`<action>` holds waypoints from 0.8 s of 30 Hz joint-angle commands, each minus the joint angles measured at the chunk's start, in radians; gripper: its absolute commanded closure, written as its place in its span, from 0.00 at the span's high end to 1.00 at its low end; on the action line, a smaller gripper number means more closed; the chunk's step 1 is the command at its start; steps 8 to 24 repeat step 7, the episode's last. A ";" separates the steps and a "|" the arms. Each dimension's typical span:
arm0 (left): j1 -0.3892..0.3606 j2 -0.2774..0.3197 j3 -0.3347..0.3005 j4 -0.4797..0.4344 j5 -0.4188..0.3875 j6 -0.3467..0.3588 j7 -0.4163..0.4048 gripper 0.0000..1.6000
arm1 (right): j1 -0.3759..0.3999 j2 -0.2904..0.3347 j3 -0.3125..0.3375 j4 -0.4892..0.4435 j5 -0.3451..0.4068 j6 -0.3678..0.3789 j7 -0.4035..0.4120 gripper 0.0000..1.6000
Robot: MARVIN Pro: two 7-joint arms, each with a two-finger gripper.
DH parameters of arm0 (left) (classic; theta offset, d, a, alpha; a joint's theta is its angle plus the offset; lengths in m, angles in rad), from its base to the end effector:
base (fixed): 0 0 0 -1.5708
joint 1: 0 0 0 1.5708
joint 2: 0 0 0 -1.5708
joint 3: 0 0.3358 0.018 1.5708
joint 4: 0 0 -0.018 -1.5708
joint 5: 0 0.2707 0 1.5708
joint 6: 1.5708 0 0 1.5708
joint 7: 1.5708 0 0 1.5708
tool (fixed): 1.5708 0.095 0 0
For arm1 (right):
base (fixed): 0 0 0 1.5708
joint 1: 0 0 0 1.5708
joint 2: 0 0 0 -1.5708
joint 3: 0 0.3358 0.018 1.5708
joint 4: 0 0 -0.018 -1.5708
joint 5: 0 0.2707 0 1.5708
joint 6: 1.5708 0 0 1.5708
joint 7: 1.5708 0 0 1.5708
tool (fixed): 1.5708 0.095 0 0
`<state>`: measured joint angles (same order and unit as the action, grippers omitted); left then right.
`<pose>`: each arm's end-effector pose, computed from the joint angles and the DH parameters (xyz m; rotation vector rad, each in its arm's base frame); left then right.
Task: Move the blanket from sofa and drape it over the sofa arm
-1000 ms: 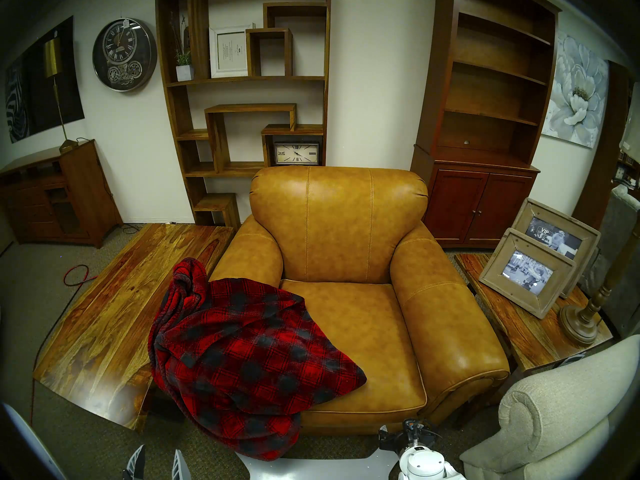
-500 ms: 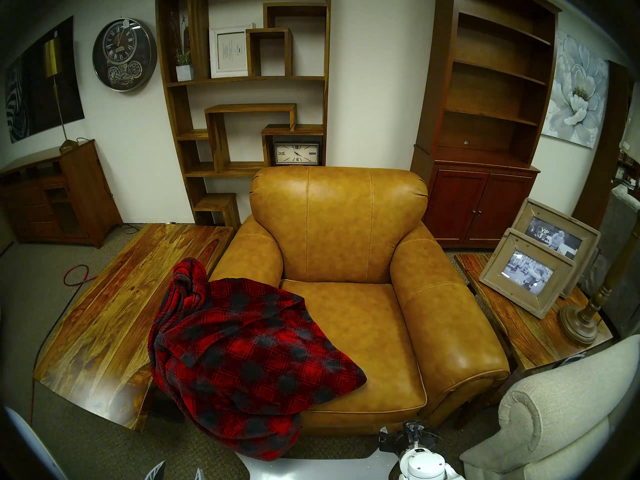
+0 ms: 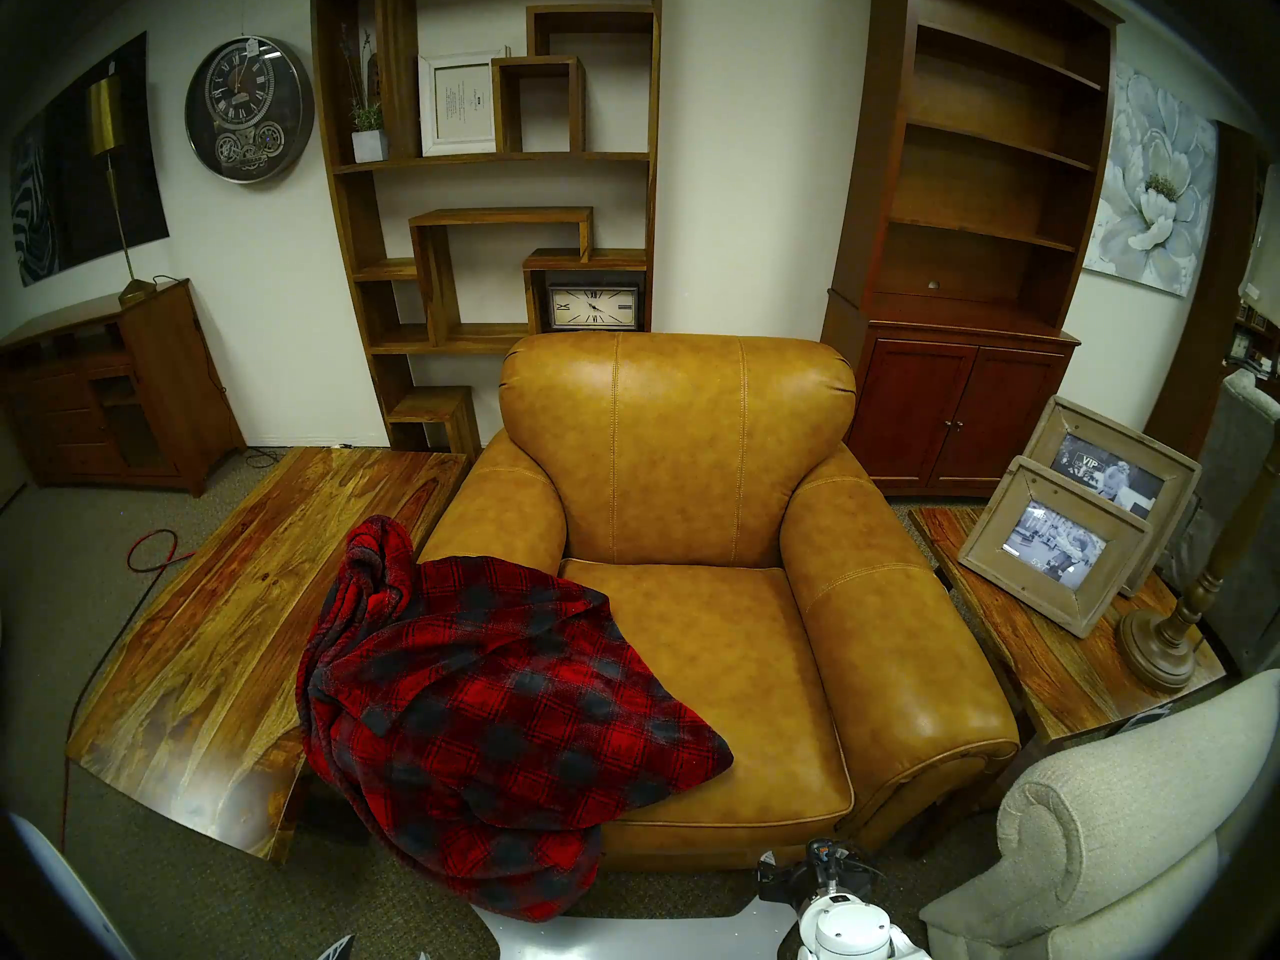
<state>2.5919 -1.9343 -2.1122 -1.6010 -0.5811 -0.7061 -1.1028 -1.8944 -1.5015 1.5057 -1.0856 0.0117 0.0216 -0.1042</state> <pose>-0.0965 0.0117 -0.4139 2.1510 0.2028 2.0022 0.1479 -0.0246 -0.6017 2.8298 0.0697 1.1011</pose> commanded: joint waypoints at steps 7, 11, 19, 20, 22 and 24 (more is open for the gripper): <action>0.002 -0.003 -0.005 -0.008 -0.009 -0.010 -0.006 1.00 | 0.002 0.002 0.000 -0.014 -0.002 0.001 -0.002 1.00; 0.002 -0.003 -0.005 -0.008 -0.009 -0.010 -0.006 1.00 | 0.002 0.002 0.000 -0.014 -0.002 0.001 -0.002 1.00; 0.002 -0.003 -0.005 -0.008 -0.009 -0.010 -0.006 1.00 | 0.002 0.002 0.000 -0.014 -0.002 0.001 -0.002 1.00; 0.002 -0.003 -0.005 -0.008 -0.009 -0.010 -0.006 1.00 | 0.002 0.002 0.000 -0.014 -0.002 0.001 -0.002 1.00; 0.002 -0.003 -0.005 -0.008 -0.009 -0.010 -0.006 1.00 | 0.002 0.002 0.000 -0.014 -0.002 0.001 -0.002 1.00; 0.002 -0.003 -0.005 -0.008 -0.009 -0.010 -0.006 1.00 | 0.002 0.002 0.000 -0.014 -0.002 0.001 -0.002 1.00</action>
